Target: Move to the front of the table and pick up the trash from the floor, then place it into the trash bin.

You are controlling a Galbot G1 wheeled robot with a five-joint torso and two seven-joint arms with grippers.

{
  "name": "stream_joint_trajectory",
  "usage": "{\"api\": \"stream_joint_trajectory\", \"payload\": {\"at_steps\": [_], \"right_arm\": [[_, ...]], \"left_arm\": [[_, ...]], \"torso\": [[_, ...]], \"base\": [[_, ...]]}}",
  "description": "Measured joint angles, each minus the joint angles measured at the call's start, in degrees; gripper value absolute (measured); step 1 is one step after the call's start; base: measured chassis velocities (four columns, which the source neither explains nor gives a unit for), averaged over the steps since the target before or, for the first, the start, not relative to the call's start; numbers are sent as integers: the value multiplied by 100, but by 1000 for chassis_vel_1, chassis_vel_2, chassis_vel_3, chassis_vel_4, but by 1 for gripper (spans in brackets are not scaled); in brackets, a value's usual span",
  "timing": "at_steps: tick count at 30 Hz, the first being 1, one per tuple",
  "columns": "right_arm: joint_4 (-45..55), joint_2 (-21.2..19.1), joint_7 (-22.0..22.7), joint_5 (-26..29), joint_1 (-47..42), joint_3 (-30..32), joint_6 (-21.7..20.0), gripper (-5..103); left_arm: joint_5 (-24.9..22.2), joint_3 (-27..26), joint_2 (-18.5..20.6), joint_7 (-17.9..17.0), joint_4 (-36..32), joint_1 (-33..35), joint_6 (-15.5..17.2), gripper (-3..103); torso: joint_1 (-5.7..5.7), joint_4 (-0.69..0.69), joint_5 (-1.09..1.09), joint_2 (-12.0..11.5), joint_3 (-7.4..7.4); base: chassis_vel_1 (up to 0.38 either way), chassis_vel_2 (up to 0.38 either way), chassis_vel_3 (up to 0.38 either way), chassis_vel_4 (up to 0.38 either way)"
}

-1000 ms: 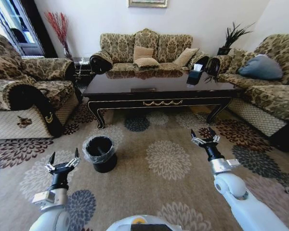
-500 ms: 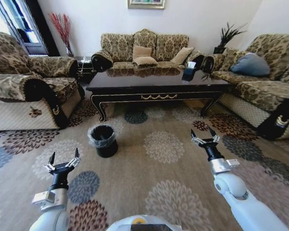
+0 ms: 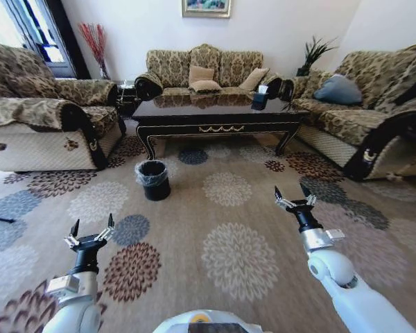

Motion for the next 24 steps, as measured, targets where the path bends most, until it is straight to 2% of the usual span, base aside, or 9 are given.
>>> {"api": "stream_joint_trajectory", "payload": {"at_steps": [4,7,9,13,15,18,21,22,24], "right_arm": [[0,0,0,0,0,0,0,100],[0,0,0,0,0,0,0,100],[0,0,0,0,0,0,0,100],[1,0,0,0,0,0,0,100],[1,0,0,0,0,0,0,100],[1,1,0,0,-1,0,-1,100],[3,0,0,0,-1,0,0,100],[2,0,0,0,-1,0,-1,100],[3,0,0,0,0,0,0,100]], "left_arm": [[0,0,0,0,0,0,0,100],[0,1,0,0,2,0,0,100],[0,0,0,0,1,0,0,100],[0,0,0,0,2,0,0,100],[0,1,0,0,2,0,0,100],[0,0,0,0,2,2,0,100],[0,0,0,0,2,3,0,100],[0,-1,0,0,1,2,0,100],[0,1,0,0,2,0,0,100]], "torso": [[0,-2,4,0,0],[1,0,-2,-1,1],[1,-2,4,-1,0],[1,0,-3,-1,0],[1,-2,6,-1,0],[-1,-1,0,0,-2],[-2,-1,-1,0,-3],[-2,-4,7,0,-3],[-1,-2,-4,-1,0]], "base": [[315,-320,-335,353],[324,-357,-351,357],[346,-342,-342,355],[356,-350,-356,356],[370,-357,-352,344],[340,-331,-321,321],[199,-218,-238,252],[175,-177,-126,116],[8,-38,-63,-1]]}}
